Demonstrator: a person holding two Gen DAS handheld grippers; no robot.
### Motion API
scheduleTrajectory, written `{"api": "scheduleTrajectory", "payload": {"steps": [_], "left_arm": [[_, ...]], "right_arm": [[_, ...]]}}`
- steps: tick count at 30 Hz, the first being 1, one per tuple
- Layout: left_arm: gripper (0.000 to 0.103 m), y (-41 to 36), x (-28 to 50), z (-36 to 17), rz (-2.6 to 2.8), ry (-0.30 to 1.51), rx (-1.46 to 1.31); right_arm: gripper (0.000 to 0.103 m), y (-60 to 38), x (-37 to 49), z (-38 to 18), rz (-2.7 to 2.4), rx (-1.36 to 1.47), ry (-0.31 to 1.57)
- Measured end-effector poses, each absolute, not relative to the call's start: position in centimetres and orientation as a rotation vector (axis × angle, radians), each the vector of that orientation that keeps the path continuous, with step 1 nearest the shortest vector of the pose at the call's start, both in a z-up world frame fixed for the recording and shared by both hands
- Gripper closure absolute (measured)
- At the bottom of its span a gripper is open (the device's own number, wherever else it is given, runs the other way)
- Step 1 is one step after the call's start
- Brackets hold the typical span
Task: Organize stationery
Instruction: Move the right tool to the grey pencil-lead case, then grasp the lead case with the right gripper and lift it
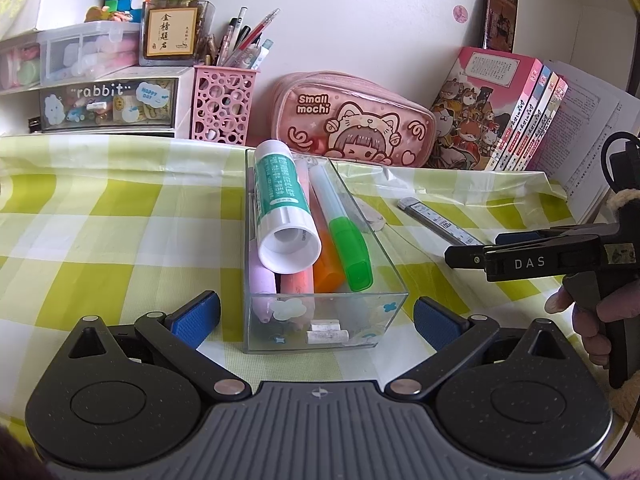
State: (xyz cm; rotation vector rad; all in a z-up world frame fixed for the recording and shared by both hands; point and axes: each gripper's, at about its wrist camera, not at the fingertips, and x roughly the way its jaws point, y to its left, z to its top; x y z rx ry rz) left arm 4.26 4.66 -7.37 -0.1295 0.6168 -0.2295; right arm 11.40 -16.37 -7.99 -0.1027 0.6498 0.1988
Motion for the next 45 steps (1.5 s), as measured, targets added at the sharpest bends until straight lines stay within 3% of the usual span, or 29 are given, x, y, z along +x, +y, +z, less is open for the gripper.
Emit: {"api": "scheduleTrajectory", "payload": {"steps": [1,5,6,32,45], "left_arm": [[0.005,4.7,4.3,-7.4,-0.229,0.617,-0.128],[0.005,4.7,4.2,-7.4,-0.231,0.616,-0.134],[0.005,4.7,4.2,-7.4,-0.232,0.615,-0.136],[0.005,4.7,4.3,-7.3,-0.245,0.617,-0.134],[0.005,4.6,4.3,-7.4,-0.244,0.618,-0.128]], "right_arm": [[0.016,-16.3,11.3,-7.9,0.201,-0.103,0.646],[0.042,-16.0,11.0,-7.7,0.203,-0.106,0.621],[0.044,-16.0,11.0,-7.7,0.199,-0.106,0.617],[0.044,-16.0,3.4,-6.5,0.205,0.007,0.745],[0.031,-15.1,6.2,-6.7,0.186,-0.060,0.729]]}}
